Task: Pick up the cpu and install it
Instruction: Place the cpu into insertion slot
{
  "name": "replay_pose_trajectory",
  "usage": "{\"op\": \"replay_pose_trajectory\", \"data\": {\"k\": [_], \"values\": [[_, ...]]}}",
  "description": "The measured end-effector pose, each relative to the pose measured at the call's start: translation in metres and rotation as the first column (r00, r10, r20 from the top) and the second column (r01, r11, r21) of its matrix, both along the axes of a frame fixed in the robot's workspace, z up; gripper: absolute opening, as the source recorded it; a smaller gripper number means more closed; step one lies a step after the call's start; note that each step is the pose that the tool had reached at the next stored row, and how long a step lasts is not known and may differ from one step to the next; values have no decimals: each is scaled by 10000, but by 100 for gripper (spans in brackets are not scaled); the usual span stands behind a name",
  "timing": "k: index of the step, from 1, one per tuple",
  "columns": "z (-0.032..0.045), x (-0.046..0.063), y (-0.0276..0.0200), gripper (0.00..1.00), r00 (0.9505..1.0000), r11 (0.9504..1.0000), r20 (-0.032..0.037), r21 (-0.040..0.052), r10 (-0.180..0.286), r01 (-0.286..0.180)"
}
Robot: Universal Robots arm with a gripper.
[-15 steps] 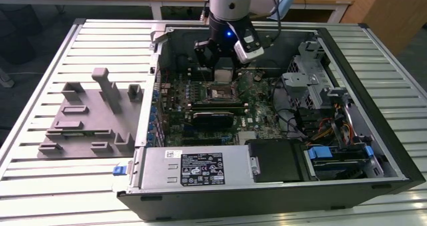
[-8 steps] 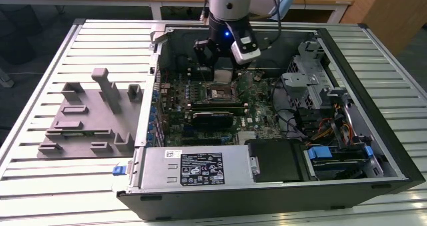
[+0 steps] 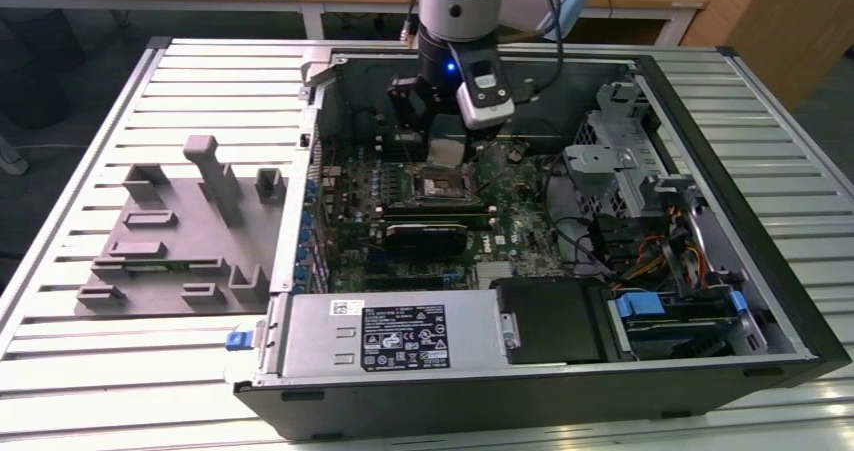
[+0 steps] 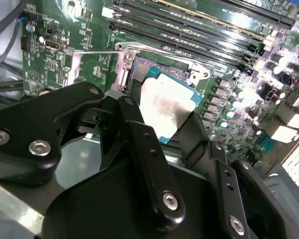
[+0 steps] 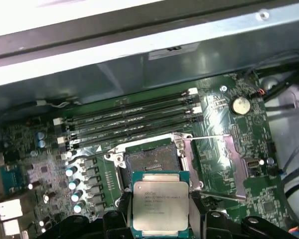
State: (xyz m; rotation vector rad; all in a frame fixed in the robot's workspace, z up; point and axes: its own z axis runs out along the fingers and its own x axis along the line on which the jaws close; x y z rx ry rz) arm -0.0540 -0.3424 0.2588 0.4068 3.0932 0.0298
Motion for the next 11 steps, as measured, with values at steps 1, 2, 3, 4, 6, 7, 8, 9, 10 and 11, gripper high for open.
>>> {"op": "replay_pose_trajectory", "data": {"k": [1,2,3,4,6,7,8,9,10,11], "values": [[0,0,0,54,9999,9999,0,0,-143,143],[0,0,0,54,9996,9996,0,0,-291,291],[-1,0,0,54,9990,9990,0,1,-445,445],[-1,0,0,54,9982,9982,0,0,-605,605],[-1,0,0,54,9956,9956,0,0,-934,934],[-1,0,0,54,9940,9940,0,-1,-1097,1097],[-2,0,0,54,9920,9920,0,-1,-1265,1265],[-2,0,0,54,9898,9898,0,-1,-1421,1421],[-2,0,0,54,9876,9876,0,-1,-1571,1571],[-2,0,0,54,9851,9851,0,0,-1717,1717]]}}
